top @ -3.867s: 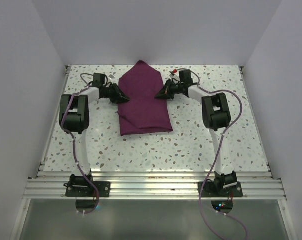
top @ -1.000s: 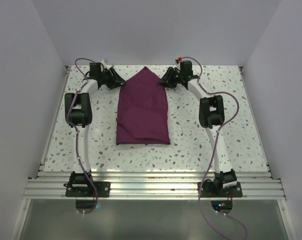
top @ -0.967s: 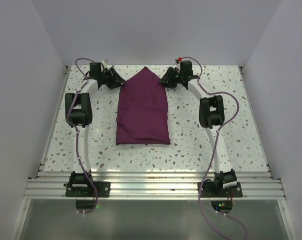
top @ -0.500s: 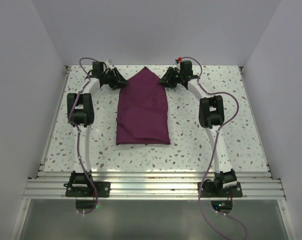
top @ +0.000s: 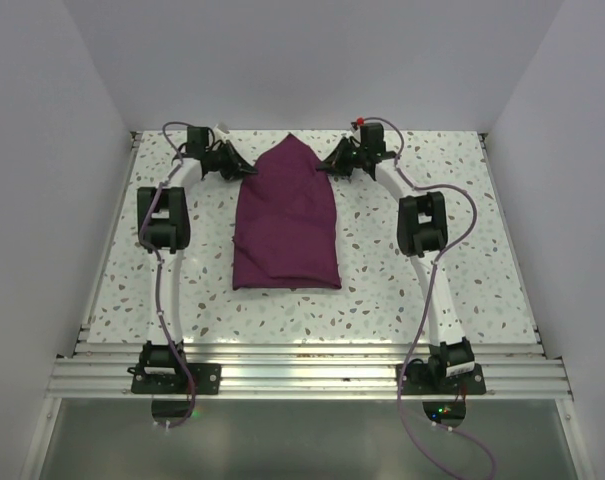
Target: Prepare the surgical pack
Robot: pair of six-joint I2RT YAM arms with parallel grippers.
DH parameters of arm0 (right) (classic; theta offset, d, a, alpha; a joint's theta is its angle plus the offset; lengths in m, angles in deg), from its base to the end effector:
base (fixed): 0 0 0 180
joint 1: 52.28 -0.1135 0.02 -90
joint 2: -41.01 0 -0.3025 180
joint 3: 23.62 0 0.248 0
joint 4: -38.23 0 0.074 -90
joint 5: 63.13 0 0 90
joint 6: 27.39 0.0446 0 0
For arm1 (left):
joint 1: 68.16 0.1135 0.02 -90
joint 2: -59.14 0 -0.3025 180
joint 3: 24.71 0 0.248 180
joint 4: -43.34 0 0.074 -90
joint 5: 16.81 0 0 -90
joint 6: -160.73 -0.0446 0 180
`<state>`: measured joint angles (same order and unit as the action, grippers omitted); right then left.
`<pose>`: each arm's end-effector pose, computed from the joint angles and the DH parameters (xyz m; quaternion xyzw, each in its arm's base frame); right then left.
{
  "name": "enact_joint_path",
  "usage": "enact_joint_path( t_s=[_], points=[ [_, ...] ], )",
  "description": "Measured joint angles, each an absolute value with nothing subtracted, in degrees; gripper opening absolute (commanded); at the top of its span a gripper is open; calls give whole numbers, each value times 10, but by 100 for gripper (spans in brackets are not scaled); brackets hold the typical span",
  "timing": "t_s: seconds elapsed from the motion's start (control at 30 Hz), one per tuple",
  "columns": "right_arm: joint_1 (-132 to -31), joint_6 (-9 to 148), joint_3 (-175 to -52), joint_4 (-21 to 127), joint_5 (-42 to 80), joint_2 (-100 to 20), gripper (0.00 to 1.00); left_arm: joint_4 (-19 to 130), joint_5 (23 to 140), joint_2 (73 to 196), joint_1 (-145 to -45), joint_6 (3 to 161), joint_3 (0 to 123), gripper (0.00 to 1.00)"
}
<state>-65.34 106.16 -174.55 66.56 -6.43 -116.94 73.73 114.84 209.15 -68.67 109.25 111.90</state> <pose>0.6153 0.1679 0.1324 0.0969 0.8558 0.4327 0.2665 0.6004 -0.0350 0.1330 -0.1481 0.8583 -0.4307 0.2365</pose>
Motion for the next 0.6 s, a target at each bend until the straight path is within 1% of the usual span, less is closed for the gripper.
enact_joint_path(
  t_s=[0.1, 0.23, 0.4, 0.6],
  points=[
    [-653, 1078, -1742, 662, -80, -1166, 0, 734, 1149, 2087, -686, 1105, 1116, 0],
    [-653, 1095, -1686, 664, -101, -1128, 0, 735, 1145, 2042, -686, 1102, 1063, 0],
    [-657, 1101, -1618, 682, -120, -1044, 0, 748, 1131, 1913, -687, 1080, 949, 0],
    [-663, 1097, -1539, 699, -137, -923, 0, 769, 1122, 1762, -690, 1042, 846, 0]
  ],
)
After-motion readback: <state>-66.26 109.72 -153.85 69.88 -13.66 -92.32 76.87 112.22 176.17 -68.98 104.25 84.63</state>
